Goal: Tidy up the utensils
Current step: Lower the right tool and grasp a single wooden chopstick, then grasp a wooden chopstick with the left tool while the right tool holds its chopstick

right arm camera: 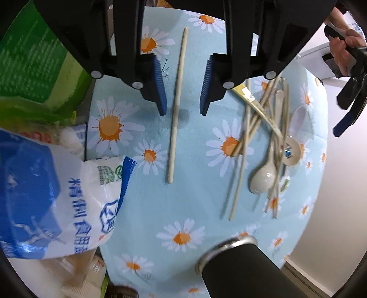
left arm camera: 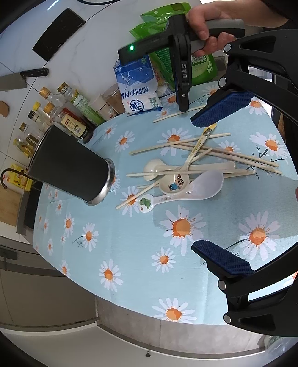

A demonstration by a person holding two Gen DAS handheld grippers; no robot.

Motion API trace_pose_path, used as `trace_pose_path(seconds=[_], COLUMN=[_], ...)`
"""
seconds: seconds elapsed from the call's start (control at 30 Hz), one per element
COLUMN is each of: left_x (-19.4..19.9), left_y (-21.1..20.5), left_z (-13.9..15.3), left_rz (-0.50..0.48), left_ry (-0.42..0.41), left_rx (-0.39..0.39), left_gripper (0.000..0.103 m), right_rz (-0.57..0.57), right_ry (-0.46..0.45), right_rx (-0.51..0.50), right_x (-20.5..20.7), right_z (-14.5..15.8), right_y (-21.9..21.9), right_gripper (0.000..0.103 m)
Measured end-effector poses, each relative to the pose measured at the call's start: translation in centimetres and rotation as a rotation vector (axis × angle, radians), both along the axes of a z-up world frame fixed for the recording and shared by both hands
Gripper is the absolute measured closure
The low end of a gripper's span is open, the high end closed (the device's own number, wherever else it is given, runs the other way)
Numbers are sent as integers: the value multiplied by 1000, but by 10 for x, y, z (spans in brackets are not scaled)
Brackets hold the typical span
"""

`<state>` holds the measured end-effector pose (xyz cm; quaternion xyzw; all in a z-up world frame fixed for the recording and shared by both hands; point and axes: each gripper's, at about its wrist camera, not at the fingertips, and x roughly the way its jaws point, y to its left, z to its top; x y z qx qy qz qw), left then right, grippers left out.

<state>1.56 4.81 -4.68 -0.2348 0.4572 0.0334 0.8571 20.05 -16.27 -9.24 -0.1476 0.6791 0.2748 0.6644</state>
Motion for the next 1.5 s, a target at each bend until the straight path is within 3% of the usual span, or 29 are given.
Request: trace_pose_path(seconds=[0.43, 0.67, 1.03, 1.27, 1.43, 1.5], left_x=[5, 19, 61, 90, 100, 103], left_y=[7, -3, -28, -12, -4, -6], left_z=[-2, 10, 24, 6, -9, -16], left_rz=[0, -57, -138, -103, -101, -123], left_ry=[-4, -2, 46, 138, 205, 239], left_rx=[-27, 7, 17, -115, -125, -117], left_gripper=[7, 7, 8, 30, 39, 52], right_rz=[5, -40, -41, -38, -35, -34], right_ry=[1, 14, -12, -11, -5, 0], right_rx=[-104, -47, 125, 197, 222, 229], right_x=[1, 9, -10, -19, -22, -23], right_z=[-14, -9, 28, 40, 42, 42], right_y=[12, -5, -24, -30, -37, -38], right_gripper=[97, 97, 97, 97, 97, 97])
